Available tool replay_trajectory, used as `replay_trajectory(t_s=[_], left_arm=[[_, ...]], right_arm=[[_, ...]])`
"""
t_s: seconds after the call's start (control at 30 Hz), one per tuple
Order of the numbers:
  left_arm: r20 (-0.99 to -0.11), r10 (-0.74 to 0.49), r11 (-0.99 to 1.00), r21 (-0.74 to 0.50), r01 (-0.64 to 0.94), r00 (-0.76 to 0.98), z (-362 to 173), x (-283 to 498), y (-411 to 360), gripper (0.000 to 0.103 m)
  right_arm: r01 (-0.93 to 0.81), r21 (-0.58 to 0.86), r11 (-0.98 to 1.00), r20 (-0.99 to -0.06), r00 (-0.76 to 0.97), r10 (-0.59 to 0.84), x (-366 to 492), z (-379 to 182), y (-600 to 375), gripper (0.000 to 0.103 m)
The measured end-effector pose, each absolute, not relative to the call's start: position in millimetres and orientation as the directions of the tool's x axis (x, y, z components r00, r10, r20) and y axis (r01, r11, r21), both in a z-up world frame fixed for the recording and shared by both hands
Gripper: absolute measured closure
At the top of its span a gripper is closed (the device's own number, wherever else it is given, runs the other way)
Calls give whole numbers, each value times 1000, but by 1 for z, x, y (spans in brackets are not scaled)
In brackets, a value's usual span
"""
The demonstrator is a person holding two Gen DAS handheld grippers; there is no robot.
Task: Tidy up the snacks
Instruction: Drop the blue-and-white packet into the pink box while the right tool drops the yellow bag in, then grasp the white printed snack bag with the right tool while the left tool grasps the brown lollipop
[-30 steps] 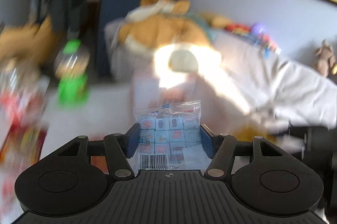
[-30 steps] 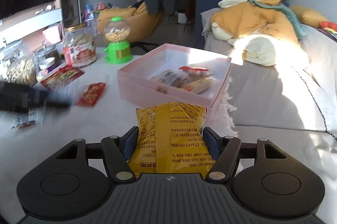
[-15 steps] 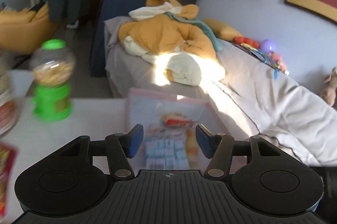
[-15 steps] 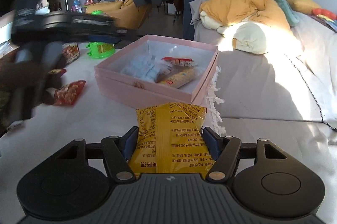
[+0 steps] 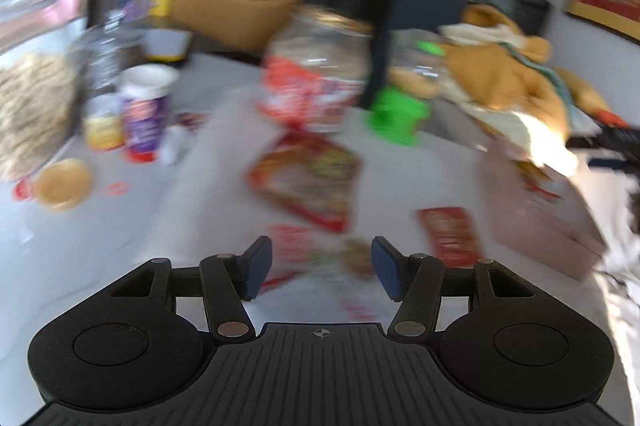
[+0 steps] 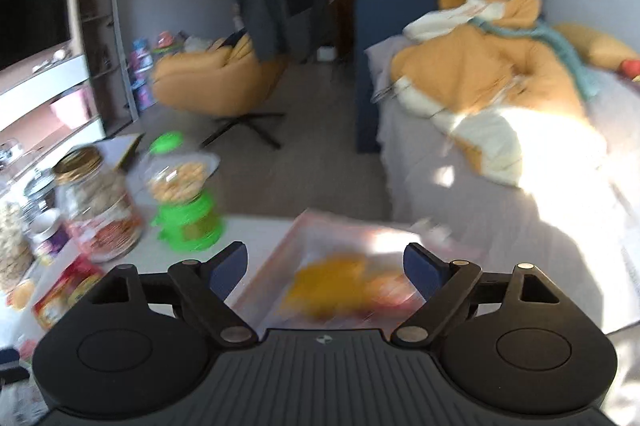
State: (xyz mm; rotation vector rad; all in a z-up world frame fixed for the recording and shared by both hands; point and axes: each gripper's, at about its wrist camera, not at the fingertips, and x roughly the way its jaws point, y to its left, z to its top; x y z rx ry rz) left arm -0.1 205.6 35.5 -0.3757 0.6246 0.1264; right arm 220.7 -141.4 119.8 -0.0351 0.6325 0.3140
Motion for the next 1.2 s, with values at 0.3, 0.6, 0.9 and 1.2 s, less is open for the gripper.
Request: replay_trajectory(t_s=[0.3, 0.6, 0.9, 1.2], left_arm=[[-606, -69, 908, -366, -201, 792, 16, -20, 219, 42], [-594, -173, 915, -393, -95, 786, 11, -24, 206, 42], [-587, -156, 904, -408, -125, 794, 12, -28, 211, 43], [-575, -98, 900, -400, -175, 812, 25, -25, 212, 43]], right_arm=[[-502, 157, 850, -746, 504, 435, 201, 64, -12, 17], [-668, 153, 728, -774, 376, 509, 177, 31, 78, 18], [-763, 131, 633, -812, 284, 510, 137, 27, 64, 50], [-757, 25, 653, -802, 374, 465, 86, 30, -5, 28]])
